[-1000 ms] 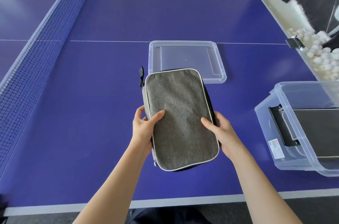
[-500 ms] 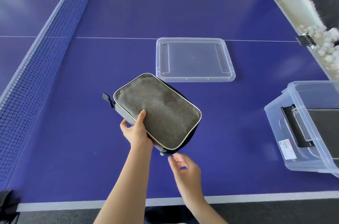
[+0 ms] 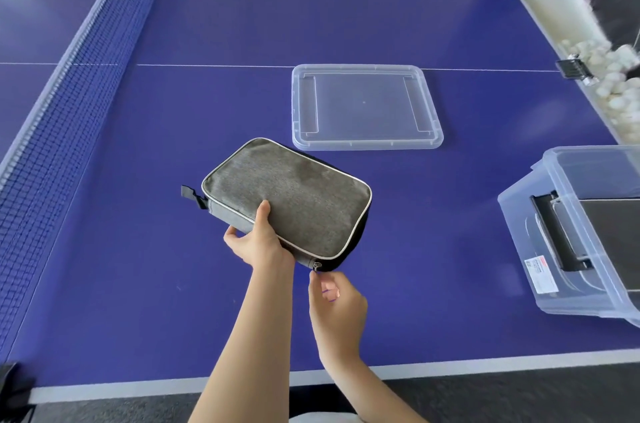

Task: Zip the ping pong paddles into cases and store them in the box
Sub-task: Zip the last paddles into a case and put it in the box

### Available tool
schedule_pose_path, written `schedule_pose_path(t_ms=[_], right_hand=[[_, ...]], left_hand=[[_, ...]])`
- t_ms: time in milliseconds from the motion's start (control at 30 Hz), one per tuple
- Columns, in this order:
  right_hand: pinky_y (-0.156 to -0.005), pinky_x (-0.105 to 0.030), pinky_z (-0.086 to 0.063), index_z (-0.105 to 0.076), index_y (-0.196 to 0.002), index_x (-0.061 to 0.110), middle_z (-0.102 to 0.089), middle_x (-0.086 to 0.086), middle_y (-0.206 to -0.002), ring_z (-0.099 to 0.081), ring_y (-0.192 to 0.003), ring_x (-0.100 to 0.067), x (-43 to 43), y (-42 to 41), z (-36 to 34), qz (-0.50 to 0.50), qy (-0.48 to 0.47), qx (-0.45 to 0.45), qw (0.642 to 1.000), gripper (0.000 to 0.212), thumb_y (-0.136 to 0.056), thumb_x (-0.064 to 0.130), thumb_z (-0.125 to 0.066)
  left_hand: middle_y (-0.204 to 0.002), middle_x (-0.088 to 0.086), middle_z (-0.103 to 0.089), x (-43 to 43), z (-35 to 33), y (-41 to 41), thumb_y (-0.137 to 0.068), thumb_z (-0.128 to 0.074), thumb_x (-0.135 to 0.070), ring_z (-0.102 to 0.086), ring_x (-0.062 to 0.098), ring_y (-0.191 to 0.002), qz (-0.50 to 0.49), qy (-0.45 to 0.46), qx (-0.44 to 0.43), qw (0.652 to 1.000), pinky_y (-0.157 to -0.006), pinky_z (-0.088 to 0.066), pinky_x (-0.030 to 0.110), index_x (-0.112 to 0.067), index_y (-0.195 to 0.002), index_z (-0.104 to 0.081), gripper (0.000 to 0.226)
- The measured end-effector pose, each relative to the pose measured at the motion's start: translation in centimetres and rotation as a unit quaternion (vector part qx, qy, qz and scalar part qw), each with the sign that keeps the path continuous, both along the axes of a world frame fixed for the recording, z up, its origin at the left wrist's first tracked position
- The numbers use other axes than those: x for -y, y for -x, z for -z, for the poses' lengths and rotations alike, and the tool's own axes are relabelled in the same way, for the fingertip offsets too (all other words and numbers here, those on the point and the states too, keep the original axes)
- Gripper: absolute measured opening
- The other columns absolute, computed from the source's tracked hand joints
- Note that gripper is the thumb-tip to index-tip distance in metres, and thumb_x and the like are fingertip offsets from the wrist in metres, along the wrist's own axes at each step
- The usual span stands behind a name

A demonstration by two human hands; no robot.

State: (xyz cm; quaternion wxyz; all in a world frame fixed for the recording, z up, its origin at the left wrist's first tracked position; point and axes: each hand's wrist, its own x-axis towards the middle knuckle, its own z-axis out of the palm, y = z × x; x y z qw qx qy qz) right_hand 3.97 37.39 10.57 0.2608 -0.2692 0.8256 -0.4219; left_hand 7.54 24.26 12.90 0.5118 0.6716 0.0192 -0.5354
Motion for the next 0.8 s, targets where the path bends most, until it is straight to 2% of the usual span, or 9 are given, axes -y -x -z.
schedule_pose_path(t_ms=[100,200,367,533,733,800], right_hand=[[-0.048,-0.027,-0.038,-0.054,-0.062,0.017,-0.057,0.005,-0.055,-0.052,-0.052,-0.015,0.1,0.0,0.2,-0.023,-0.014,-0.045,0.999,0.023,-0.079,0.032,-0.058],[-0.042,-0.021,-0.027,-0.046,-0.057,0.019,-0.050,0.006,-0.047,-0.040,-0.041,-0.015,0.3,0.2,0.5,-0.057,-0.004,-0.124,0.991,0.025,-0.075,0.037,-0.048],[-0.043,-0.024,-0.042,-0.059,-0.066,0.020,-0.060,0.010,-0.054,-0.052,-0.041,-0.011,-0.1,0.8,1.3,-0.096,0.017,-0.194,0.976,0.023,-0.077,0.036,-0.048],[-0.041,-0.023,-0.040,-0.057,-0.068,0.019,-0.056,0.009,-0.052,-0.050,-0.039,-0.012,-0.4,1.5,1.4,-0.122,0.025,-0.229,0.965,0.019,-0.076,0.034,-0.049],[-0.047,-0.026,-0.045,-0.061,-0.071,0.017,-0.062,0.008,-0.056,-0.057,-0.047,-0.012,-0.3,1.3,1.6,-0.111,0.021,-0.192,0.975,0.034,-0.080,0.047,-0.046],[-0.046,-0.026,-0.045,-0.061,-0.071,0.018,-0.062,0.009,-0.057,-0.055,-0.046,-0.012,-0.4,1.3,1.6,-0.111,0.032,-0.198,0.973,0.032,-0.082,0.044,-0.046]], left_hand=[[-0.113,0.000,-0.058,0.0,0.3,0.1,-0.067,-0.084,-0.025,-0.062,0.016,-0.090,0.001,-0.006,0.015,1.000,-0.080,-0.054,0.038,-0.021,-0.120,-0.044,0.067],[-0.111,0.000,-0.058,-0.1,0.3,0.1,-0.067,-0.084,-0.025,-0.061,0.015,-0.089,0.008,-0.007,0.015,1.000,-0.076,-0.053,0.036,-0.021,-0.122,-0.044,0.068],[-0.109,-0.001,-0.056,-0.2,0.3,0.1,-0.067,-0.084,-0.026,-0.060,0.012,-0.086,0.016,-0.005,0.024,1.000,-0.072,-0.051,0.034,-0.021,-0.123,-0.044,0.070],[-0.102,-0.005,-0.055,-0.3,0.1,0.0,-0.067,-0.084,-0.026,-0.060,0.011,-0.084,0.020,-0.002,0.022,1.000,-0.069,-0.050,0.031,-0.025,-0.113,-0.043,0.062],[-0.098,-0.008,-0.054,-0.4,-0.2,0.0,-0.069,-0.083,-0.026,-0.057,0.008,-0.080,0.027,-0.006,0.017,0.999,-0.072,-0.050,0.031,-0.024,-0.125,-0.043,0.069],[-0.101,-0.006,-0.055,-0.4,-0.3,0.0,-0.068,-0.084,-0.026,-0.058,0.008,-0.081,0.028,-0.006,0.018,0.999,-0.072,-0.050,0.031,-0.024,-0.126,-0.043,0.070]])
